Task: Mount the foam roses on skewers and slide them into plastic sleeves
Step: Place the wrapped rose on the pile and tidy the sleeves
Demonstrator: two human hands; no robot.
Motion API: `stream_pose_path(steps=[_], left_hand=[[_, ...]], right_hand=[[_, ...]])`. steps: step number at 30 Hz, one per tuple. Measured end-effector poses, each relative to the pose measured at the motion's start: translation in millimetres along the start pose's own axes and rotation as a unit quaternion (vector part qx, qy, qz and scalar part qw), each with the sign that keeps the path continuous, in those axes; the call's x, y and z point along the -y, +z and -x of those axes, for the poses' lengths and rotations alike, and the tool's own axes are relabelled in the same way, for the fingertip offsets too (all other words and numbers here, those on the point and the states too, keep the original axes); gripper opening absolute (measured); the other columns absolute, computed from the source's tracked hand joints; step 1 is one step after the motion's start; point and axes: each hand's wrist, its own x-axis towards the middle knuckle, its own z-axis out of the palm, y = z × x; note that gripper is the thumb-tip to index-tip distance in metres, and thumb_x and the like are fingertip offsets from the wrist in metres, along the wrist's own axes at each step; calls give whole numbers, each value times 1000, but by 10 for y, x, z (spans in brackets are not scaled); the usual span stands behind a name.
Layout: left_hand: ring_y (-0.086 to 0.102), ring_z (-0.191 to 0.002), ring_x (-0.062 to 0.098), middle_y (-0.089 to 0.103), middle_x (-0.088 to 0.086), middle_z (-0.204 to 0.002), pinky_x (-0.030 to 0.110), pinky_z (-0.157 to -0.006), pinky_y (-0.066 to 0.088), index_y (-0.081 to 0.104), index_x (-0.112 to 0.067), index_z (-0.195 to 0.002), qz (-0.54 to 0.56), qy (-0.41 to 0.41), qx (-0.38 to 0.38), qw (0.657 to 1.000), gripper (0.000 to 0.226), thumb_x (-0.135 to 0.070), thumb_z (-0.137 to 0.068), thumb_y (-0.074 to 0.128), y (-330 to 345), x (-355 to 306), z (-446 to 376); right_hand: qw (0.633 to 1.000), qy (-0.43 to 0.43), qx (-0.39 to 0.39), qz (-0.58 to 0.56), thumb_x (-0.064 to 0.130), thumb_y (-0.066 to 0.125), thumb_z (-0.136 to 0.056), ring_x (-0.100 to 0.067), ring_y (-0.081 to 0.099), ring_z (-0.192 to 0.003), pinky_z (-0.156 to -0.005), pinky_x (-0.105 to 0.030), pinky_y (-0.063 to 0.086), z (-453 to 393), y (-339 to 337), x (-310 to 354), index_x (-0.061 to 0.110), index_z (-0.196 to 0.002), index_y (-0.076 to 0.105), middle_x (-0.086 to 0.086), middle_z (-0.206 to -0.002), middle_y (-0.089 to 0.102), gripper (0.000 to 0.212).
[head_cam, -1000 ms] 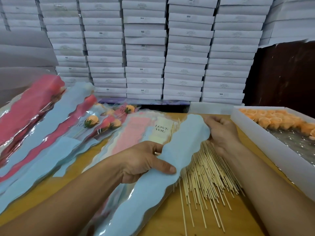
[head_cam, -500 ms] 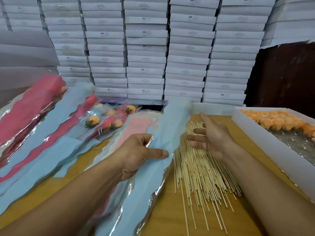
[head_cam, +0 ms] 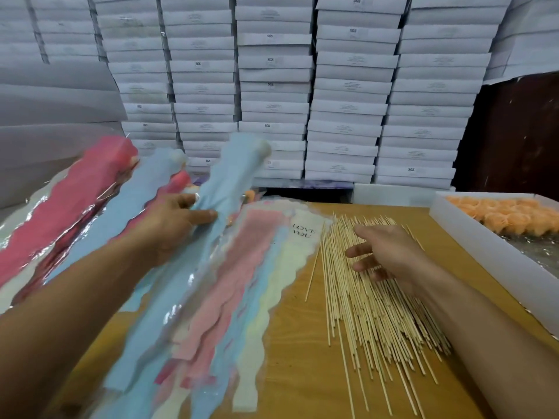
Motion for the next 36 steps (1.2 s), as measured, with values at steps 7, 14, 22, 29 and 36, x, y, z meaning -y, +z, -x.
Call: stream_pose_path(steps=[7, 14, 22, 29, 36], left_hand=[[54, -74, 25, 59, 11, -93, 30, -67, 45, 66, -2, -95, -210, 51, -158, 963, 8, -3, -88, 71, -644, 167, -418], [54, -73, 31, 60, 17, -91, 37, -70, 42, 61, 4, -125, -322, 36, -210, 922, 38, 5, -87, 62, -1106, 304, -631], [60, -98, 46, 62, 28, -115, 49, -85, 51, 53, 0, -131, -381, 28, -244, 891, 49, 8, -83, 58, -1348, 493, -770], [57, -96, 47, 54, 27, -120, 56, -78, 49, 26, -25, -147, -447, 111, -229, 858, 76, 8, -85, 56, -1318, 667, -708], [31, -124, 43, 31, 20, -139, 57, -93, 38, 62, -21, -119, -660, 155, -219, 701, 26, -23, -93, 60, -1308, 931, -684]], right_hand=[[1000, -4, 8, 26, 37, 56, -103, -15, 69, -58, -42, -24, 45, 8, -8, -18, 23, -115, 61, -7, -90, 77, 19], [999, -8, 20, 49, 35, 57, -102, -15, 67, -57, -42, -24, 44, -9, -15, -43, 22, -112, 61, -7, -87, 77, 17], [993, -13, 57, 98, 29, 61, -100, -13, 63, -53, -40, -22, 40, -14, 8, -76, 21, -107, 66, -3, -79, 77, 11], [992, -22, 58, 110, 27, 62, -100, -11, 62, -51, -38, -20, 38, -20, 13, -90, 21, -105, 66, -2, -77, 77, 9], [991, -23, 57, 121, 28, 61, -100, -11, 63, -52, -39, -20, 39, -53, 9, -114, 22, -106, 67, -3, -79, 78, 11]])
